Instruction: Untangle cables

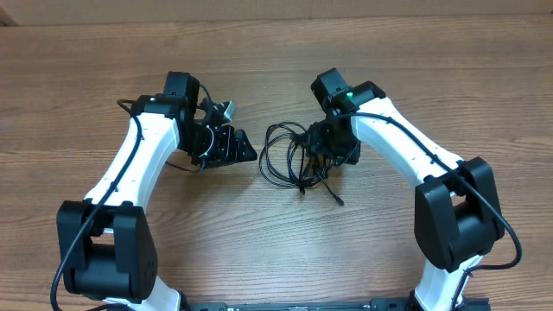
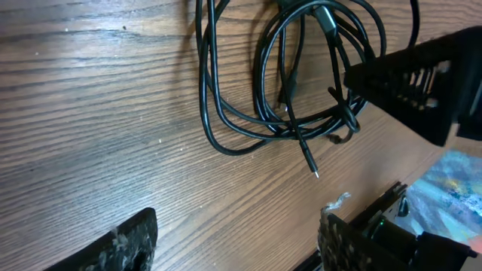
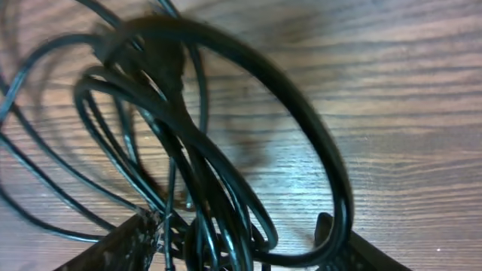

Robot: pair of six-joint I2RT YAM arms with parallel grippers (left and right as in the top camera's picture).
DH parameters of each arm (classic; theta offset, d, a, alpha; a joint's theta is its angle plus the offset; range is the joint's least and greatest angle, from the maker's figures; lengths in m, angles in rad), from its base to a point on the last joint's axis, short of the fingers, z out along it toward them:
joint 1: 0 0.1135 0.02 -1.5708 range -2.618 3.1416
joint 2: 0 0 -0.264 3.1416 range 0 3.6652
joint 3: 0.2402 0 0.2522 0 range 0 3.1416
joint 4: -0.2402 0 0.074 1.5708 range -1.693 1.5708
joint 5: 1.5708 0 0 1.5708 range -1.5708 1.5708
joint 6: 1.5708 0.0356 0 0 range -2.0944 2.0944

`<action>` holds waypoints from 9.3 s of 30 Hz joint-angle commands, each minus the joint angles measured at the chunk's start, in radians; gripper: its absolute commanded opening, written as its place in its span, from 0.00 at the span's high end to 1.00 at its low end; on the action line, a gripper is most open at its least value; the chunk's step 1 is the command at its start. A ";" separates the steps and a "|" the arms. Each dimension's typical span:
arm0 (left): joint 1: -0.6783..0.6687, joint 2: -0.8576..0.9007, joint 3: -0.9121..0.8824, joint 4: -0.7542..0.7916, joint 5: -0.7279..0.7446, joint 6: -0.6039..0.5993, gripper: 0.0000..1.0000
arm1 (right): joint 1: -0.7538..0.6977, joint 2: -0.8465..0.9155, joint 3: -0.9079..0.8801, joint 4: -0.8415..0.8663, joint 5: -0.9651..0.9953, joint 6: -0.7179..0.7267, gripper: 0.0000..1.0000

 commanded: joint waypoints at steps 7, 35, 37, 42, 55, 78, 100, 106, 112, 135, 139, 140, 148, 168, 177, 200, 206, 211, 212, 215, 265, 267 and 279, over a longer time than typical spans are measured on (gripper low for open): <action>-0.009 -0.003 0.013 0.000 -0.106 -0.049 0.34 | -0.022 -0.009 -0.017 0.003 0.085 0.026 0.13; -0.009 -0.003 0.013 0.018 -0.132 -0.057 0.32 | 0.021 -0.009 -0.199 -0.014 -0.333 -0.023 0.93; -0.009 -0.003 0.013 0.024 -0.132 -0.058 0.32 | 0.042 -0.009 -0.199 0.036 -0.370 -0.023 0.93; -0.009 -0.003 0.013 0.031 -0.132 -0.060 0.32 | 0.093 -0.009 -0.199 0.229 -0.441 -0.023 0.93; -0.009 -0.003 0.013 0.015 -0.139 -0.061 0.32 | 0.017 -0.019 0.050 0.079 -0.433 -0.204 0.90; -0.163 -0.003 0.013 0.095 -0.270 -0.262 0.37 | -0.161 -0.014 -0.177 0.200 -0.262 -0.100 0.58; -0.152 -0.003 0.012 0.068 -0.488 -0.328 0.83 | 0.047 -0.014 -0.241 0.425 -0.530 -0.053 0.96; -0.104 -0.003 0.012 0.061 -0.496 -0.341 0.85 | 0.103 -0.014 -0.241 0.465 -0.531 -0.053 0.96; -0.032 -0.003 0.012 0.055 -0.449 -0.323 0.87 | 0.153 -0.014 -0.241 0.468 -0.531 -0.139 0.96; -0.032 0.048 0.011 0.087 -0.196 -0.124 0.87 | -0.036 -0.014 -0.241 0.308 -0.531 -0.220 0.57; -0.069 0.098 0.011 0.098 -0.179 -0.127 0.87 | -0.047 -0.014 -0.241 0.265 -0.531 -0.220 0.54; -0.078 0.108 0.011 0.100 -0.179 -0.128 0.87 | -0.047 -0.014 -0.241 0.253 -0.530 -0.220 0.54; -0.159 0.142 0.011 0.193 -0.159 -0.177 0.80 | -0.002 -0.014 -0.262 0.142 -0.530 -0.246 0.54; -0.178 0.293 0.011 0.299 -0.122 -0.292 0.80 | 0.098 -0.092 -0.310 0.119 -0.521 -0.353 0.70; -0.178 0.304 0.011 0.317 -0.122 -0.299 0.92 | 0.130 -0.207 -0.311 0.130 -0.317 -0.377 0.76; -0.102 0.303 0.289 0.016 -0.112 -0.294 0.24 | 0.150 -0.203 -0.310 0.175 -0.346 -0.488 0.55; -0.180 0.304 0.270 0.007 -0.212 -0.295 0.16 | 0.151 -0.203 -0.311 0.168 -0.345 -0.500 0.46; -0.245 0.306 0.240 0.015 -0.254 -0.296 0.26 | 0.156 -0.203 -0.318 0.172 -0.345 -0.500 0.46; -0.253 0.306 0.235 0.018 -0.267 -0.303 0.27 | 0.161 -0.203 -0.325 0.178 -0.345 -0.500 0.46; -0.270 0.306 0.216 0.027 -0.323 -0.343 0.30 | 0.189 -0.203 -0.368 0.219 -0.345 -0.499 0.46; 0.069 0.409 0.281 -0.101 0.145 -0.645 0.96 | 0.280 -0.206 -0.344 0.472 -0.364 -0.444 0.48; 0.083 0.409 0.281 -0.102 0.142 -0.643 0.96 | 0.280 -0.205 -0.346 0.480 -0.360 -0.420 0.48; 0.091 0.409 0.280 -0.113 0.045 -0.537 0.83 | 0.280 -0.185 -0.367 0.494 -0.409 0.090 0.57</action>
